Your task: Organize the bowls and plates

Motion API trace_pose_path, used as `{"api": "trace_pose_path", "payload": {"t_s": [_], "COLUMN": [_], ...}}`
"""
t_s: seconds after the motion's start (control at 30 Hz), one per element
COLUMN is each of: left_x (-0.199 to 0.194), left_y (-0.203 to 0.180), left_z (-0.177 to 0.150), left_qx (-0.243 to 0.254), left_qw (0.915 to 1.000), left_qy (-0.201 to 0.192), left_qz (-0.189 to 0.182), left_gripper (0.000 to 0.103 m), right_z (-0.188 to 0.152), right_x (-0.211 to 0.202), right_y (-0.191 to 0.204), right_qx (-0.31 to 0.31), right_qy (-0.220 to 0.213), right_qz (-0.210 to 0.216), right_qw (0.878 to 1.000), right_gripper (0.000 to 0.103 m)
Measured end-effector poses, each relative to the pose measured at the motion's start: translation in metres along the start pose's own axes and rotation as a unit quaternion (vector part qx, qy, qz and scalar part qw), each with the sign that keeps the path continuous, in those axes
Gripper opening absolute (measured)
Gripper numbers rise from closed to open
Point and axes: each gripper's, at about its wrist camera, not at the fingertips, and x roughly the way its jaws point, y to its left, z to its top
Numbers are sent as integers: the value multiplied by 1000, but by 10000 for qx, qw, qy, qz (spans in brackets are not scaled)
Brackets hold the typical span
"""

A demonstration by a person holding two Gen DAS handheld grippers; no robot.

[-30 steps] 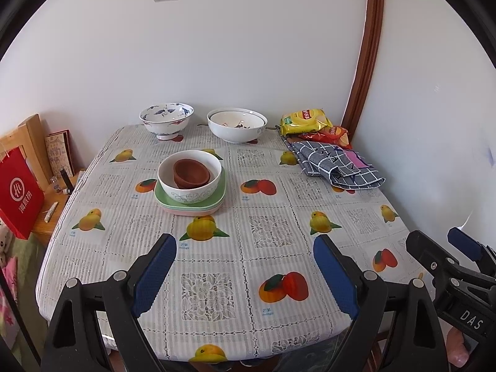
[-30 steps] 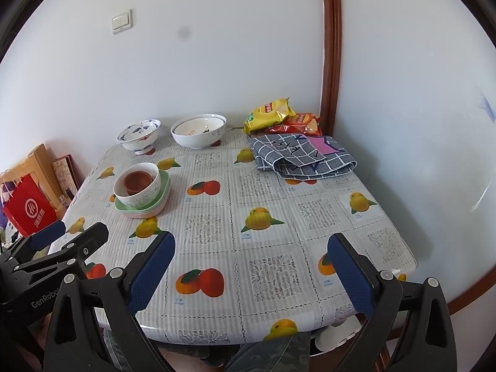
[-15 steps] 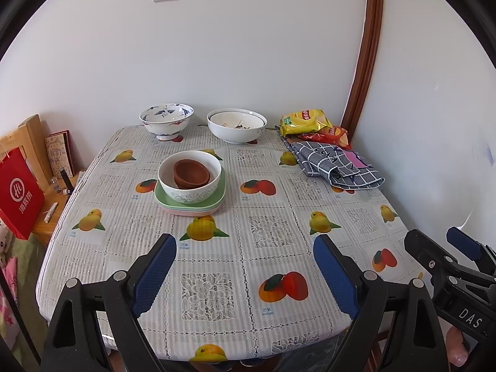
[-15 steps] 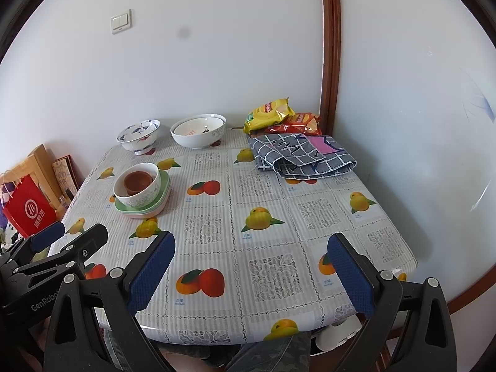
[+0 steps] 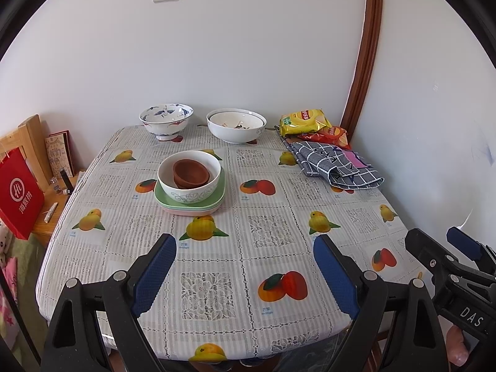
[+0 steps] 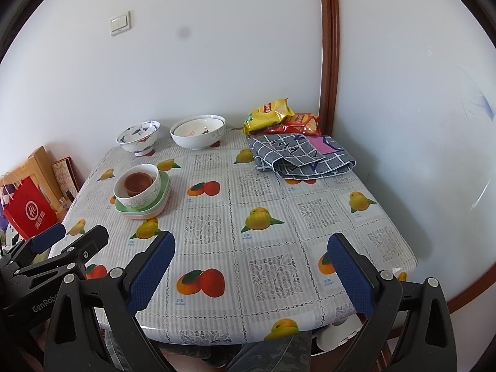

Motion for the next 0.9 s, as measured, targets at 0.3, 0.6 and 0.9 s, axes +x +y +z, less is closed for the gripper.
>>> {"api": "trace_pose_path", "payload": {"t_s": [0.3,0.6,0.9], "left_x": [0,-1,-1], "left_y": [0,-2,-1], "left_z": [0,0,0], "left_qx": [0,6,18], "left_qw": [10000,10000,10000], "left_qy": [-3,-4,3], "left_qz": [6,33,33], "left_gripper": [90,90,90], "right_z": [0,-1,-1], "right_x": [0,-2,-3], "right_y": [0,1,1], "right_qx": [-5,3,11], "right_qy": [-1,-15,-26], "right_qz": [-5,-4,8], "right_qw": [10000,10000,10000], "right_gripper": [98,98,98]}}
